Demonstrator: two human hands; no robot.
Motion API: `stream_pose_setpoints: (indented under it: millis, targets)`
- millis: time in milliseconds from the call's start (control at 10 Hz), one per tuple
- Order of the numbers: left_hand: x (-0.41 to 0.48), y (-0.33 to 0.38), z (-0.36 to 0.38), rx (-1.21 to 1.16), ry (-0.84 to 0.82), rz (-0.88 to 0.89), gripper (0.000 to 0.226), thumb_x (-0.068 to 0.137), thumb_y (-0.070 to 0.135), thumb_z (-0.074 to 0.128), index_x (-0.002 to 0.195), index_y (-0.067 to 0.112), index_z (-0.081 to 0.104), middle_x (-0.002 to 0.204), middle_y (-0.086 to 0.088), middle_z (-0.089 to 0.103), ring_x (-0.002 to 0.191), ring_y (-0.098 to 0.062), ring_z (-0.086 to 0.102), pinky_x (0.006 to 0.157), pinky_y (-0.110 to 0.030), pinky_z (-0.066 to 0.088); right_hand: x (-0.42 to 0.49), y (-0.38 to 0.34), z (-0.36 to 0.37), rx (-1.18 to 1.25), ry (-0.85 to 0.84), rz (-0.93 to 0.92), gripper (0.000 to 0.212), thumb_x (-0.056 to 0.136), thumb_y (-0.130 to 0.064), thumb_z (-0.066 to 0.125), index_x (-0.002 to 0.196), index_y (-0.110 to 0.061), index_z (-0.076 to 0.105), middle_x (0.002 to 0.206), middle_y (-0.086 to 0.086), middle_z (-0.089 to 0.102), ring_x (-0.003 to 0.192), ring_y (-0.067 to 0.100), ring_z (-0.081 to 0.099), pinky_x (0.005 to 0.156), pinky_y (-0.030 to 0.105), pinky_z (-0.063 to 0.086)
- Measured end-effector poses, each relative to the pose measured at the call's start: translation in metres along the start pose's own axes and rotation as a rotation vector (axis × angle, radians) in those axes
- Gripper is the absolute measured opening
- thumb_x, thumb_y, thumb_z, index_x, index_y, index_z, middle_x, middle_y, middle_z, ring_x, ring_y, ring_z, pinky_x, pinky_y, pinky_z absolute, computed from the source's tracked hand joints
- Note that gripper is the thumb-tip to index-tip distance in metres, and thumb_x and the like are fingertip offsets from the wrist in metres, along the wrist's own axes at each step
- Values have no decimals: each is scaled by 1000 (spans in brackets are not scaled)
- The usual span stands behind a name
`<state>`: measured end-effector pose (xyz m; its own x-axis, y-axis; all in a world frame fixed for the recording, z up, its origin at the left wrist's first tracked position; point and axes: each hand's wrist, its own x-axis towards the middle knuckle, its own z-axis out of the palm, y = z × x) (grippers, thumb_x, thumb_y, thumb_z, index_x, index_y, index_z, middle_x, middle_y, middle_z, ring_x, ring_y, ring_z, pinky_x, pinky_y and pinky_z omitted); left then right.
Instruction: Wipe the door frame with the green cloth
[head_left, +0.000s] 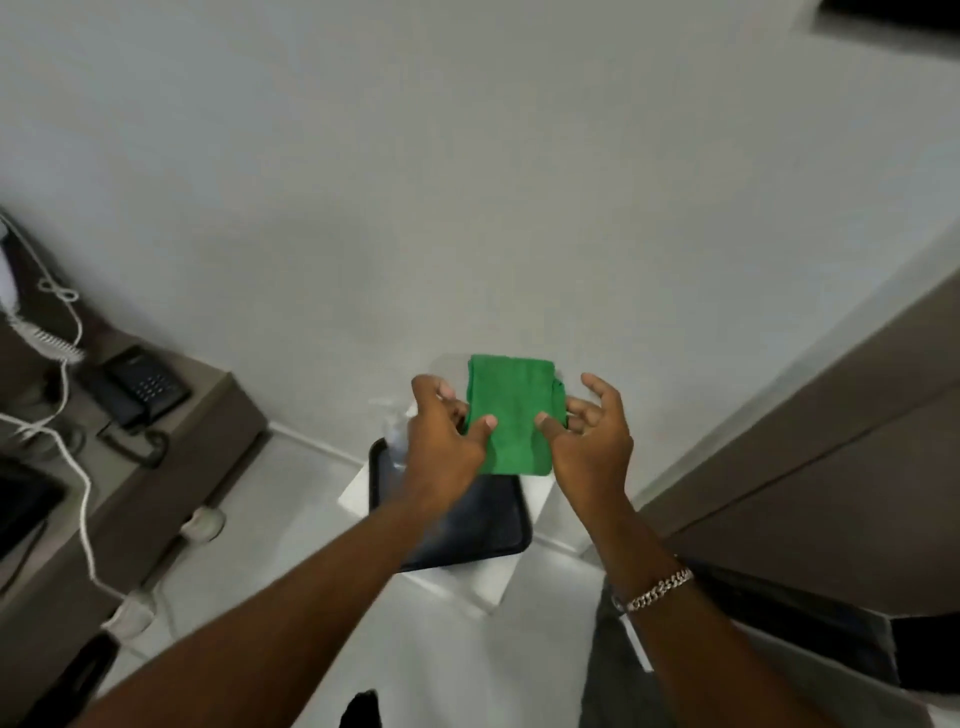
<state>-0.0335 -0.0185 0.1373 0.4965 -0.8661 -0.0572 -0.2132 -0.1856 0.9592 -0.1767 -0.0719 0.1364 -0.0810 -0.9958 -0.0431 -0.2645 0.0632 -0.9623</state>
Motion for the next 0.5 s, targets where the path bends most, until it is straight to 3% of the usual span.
stream_pose_setpoints:
  millis: [100, 200, 300, 400, 500]
  targets:
    - [-1, -78, 2, 126, -20, -116, 34, 85, 6, 68, 87, 20, 37, 76, -5, 52, 66, -12, 54, 53, -21, 51, -6, 64, 45, -77, -61, 188, 59, 79, -3, 74, 128, -25, 52, 101, 1, 70, 81, 8, 66, 58, 3, 46]
    - [-5, -121, 5, 227, -56, -196, 30, 86, 6, 65, 84, 20, 38, 73, 7, 50, 66, -9, 54, 52, -20, 47, -16, 104, 66, -150, -88, 237, 53, 79, -1, 74, 126, -20, 56, 107, 6, 73, 83, 12, 66, 61, 1, 46]
    - [5, -156, 6, 301, -155, -258, 24, 86, 6, 63, 98, 15, 45, 91, -1, 61, 86, -22, 61, 73, -38, 54, -8, 134, 83, -148, -172, 329, 55, 81, 5, 69, 133, -8, 56, 124, 13, 69, 107, 22, 68, 90, 19, 51]
    - [9, -164, 4, 353, -254, -291, 30, 86, 6, 63, 113, 8, 49, 110, -9, 64, 101, -25, 61, 89, -37, 53, -9, 140, 85, -181, -242, 354, 56, 82, 7, 65, 136, -5, 53, 132, 15, 64, 120, 26, 63, 100, 27, 47]
    - [2, -159, -3, 381, -345, -288, 36, 85, 7, 64, 119, 6, 53, 117, -9, 65, 107, -23, 62, 93, -34, 53, -26, 137, 77, -237, -221, 325, 49, 83, 4, 65, 131, -3, 57, 127, 15, 68, 119, 30, 64, 99, 29, 51]
